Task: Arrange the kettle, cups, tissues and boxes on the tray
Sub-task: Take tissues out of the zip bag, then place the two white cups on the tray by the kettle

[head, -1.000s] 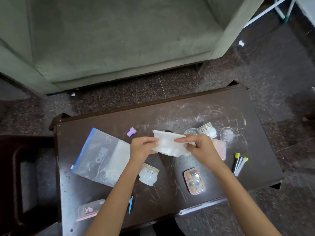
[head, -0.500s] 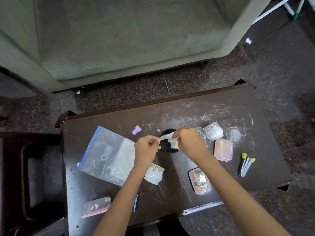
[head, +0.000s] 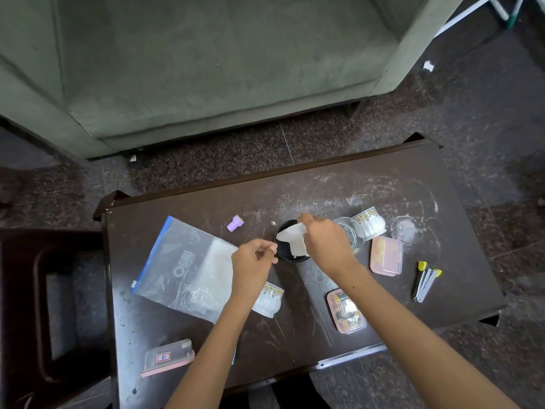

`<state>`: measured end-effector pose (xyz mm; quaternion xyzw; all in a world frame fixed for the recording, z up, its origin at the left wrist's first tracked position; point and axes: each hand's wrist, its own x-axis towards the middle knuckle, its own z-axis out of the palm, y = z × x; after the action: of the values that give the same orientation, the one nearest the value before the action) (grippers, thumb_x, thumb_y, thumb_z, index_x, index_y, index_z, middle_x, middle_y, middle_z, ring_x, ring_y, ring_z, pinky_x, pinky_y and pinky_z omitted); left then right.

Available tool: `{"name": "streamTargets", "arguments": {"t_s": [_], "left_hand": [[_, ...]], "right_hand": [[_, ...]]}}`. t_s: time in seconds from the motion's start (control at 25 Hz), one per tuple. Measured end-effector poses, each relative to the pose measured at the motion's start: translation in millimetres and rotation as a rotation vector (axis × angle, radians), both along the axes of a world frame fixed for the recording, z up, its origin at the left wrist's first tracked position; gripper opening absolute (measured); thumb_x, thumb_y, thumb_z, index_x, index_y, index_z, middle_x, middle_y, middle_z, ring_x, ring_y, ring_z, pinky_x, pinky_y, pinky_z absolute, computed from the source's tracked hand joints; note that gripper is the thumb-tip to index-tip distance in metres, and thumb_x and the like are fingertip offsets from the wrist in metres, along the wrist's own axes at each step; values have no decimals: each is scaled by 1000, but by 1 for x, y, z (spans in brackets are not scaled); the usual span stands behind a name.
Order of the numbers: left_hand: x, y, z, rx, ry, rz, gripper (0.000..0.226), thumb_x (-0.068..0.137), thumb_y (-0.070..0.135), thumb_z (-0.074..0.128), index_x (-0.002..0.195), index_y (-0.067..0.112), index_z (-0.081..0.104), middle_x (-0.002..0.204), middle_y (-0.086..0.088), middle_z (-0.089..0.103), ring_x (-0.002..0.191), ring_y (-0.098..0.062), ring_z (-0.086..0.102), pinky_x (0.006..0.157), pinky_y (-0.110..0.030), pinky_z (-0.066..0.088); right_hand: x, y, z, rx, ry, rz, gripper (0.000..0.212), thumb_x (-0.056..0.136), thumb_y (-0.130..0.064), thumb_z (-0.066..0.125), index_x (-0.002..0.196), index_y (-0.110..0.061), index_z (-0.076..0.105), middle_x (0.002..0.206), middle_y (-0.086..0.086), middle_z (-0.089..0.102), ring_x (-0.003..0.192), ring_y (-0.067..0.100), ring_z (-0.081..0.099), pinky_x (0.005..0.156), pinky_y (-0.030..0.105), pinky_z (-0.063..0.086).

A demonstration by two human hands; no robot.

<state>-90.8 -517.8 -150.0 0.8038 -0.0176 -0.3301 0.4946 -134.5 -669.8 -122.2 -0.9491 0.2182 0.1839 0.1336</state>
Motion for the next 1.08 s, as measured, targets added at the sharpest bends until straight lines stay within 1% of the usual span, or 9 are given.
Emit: {"name": "streamTargets", "arguments": {"t_s": [0.16,0.32,0.48,0.64,0.72,0.84,0.92,1.0,1.08], "left_hand": [[-5,9,1,6,3,21,15,88,8,59,85,16,70,76,-1,72,69,-12,70,79,-36,57],[-10,25,13,22,1,39,16,89,7,59,84,18,69,77,5,71,67,-7,69,76,-30,57],[-23,54,31,36,0,100,18,89,7,58,83,20,69,80,5,70,70,-11,70,70,-28,56],[-45,94,30,90,25,214,20,88,5,60,79,21,68,76,2,71,63,-7,69,69,-28,56],[-58,112,23,104,64,233,24,88,3,59,77,23,68,75,1,71,63,-8,69,68,-28,56],[-68,130,12,95,129,241,28,88,1,57,76,23,67,79,-1,71,66,-14,69,66,-27,51],[-72,137,7,93,141,235,26,88,1,57,77,22,67,82,-2,71,67,-13,69,65,-25,51],[-73,140,5,86,147,207,25,89,2,57,77,22,67,82,-2,71,68,-12,69,67,-26,53],[-72,142,3,81,158,190,24,89,4,57,78,23,67,82,-1,71,69,-9,68,72,-29,56]], "right_hand": [[-10,2,6,-1,-102,-128,31,87,-8,55,118,-10,53,111,10,63,90,33,63,62,34,43],[-21,15,26,-32,-345,-99,36,79,4,61,113,-6,60,103,12,66,81,34,63,57,35,49],[-37,45,43,150,-479,-54,21,79,1,63,97,-9,67,93,9,70,66,32,64,52,36,51],[-63,89,26,266,-366,-12,24,77,-2,65,97,-15,67,88,8,70,69,32,66,55,36,52],[-72,107,13,273,-236,-32,28,80,-7,65,107,-14,64,101,8,68,83,32,66,63,36,51],[-74,122,-8,281,-118,-89,47,83,-20,66,127,-14,50,126,5,54,111,26,54,78,36,50],[-73,127,-23,261,-72,-101,66,80,-27,70,136,-14,38,136,4,43,122,23,43,84,35,48],[-72,130,-37,222,-18,-114,82,77,-31,73,141,-12,27,141,5,37,127,23,37,91,34,46],[-70,130,-49,202,25,-137,84,75,-31,75,141,-13,27,139,6,40,125,24,40,91,34,46]]}}
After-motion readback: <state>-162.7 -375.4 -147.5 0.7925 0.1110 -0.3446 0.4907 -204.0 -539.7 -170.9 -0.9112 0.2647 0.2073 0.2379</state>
